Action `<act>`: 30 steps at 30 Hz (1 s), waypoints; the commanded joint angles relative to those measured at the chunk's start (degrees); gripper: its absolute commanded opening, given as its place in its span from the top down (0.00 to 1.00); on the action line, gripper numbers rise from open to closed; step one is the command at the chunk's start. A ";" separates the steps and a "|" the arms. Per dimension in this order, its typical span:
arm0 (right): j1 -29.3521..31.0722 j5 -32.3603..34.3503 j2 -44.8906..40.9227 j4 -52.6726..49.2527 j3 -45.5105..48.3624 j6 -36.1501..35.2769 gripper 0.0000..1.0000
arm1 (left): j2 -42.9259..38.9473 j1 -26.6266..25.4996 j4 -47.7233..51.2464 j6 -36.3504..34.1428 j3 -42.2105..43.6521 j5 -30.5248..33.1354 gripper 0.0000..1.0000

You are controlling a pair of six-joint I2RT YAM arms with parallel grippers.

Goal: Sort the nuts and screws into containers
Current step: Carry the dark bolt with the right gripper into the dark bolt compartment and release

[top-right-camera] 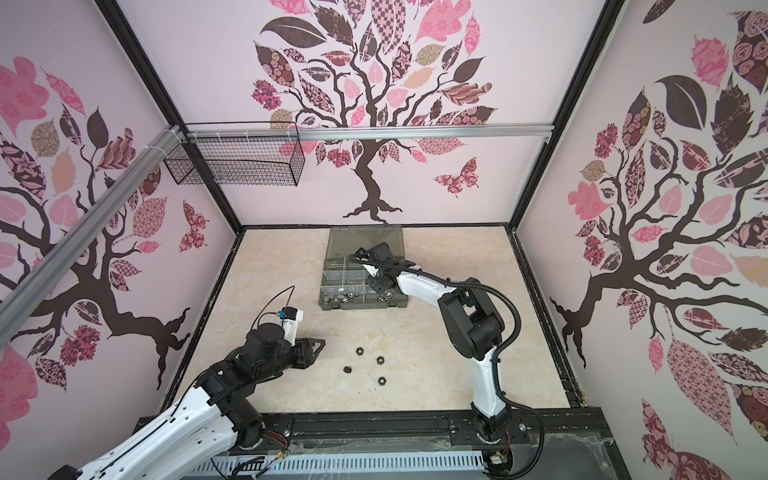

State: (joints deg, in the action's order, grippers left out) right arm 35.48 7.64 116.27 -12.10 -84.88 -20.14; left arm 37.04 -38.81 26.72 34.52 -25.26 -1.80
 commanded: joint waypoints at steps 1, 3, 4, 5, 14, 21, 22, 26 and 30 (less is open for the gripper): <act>0.01 -1.91 2.54 1.38 -2.85 -1.93 0.65 | 0.14 -0.48 -0.09 0.72 2.16 1.11 0.58; -0.05 -2.01 3.36 1.05 -3.51 -2.01 0.64 | 0.18 -0.57 -0.35 0.79 2.16 1.18 0.58; -0.06 -2.11 3.67 0.80 -3.77 -2.01 0.63 | 0.36 -0.64 -0.35 0.72 2.06 1.14 0.58; -0.13 -2.22 3.69 0.68 -3.75 -2.12 0.61 | 0.29 -0.59 -0.35 0.73 2.06 1.19 0.58; -0.19 -1.84 1.37 1.51 -2.13 -1.90 0.51 | 0.91 -0.68 -0.60 0.50 2.06 1.31 0.58; -0.19 -1.24 -2.89 1.67 -1.66 -0.13 0.50 | 1.53 -0.75 -0.98 0.46 1.97 1.11 0.58; -0.16 -1.22 -3.96 1.85 -1.30 0.75 0.50 | 1.62 -0.72 -1.06 0.39 2.05 1.08 0.58; -0.16 -1.11 -9.15 2.86 1.63 5.83 0.50 | 1.99 -0.77 -1.30 0.12 2.20 0.92 0.58; -0.25 -0.34 -15.79 1.41 5.90 12.39 0.50 | 2.88 -0.83 -1.87 -0.12 2.40 0.38 0.58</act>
State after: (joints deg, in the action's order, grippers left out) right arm 35.48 6.37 107.48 -10.22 -80.23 -14.02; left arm 39.62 -39.42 26.17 34.72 -24.62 -1.17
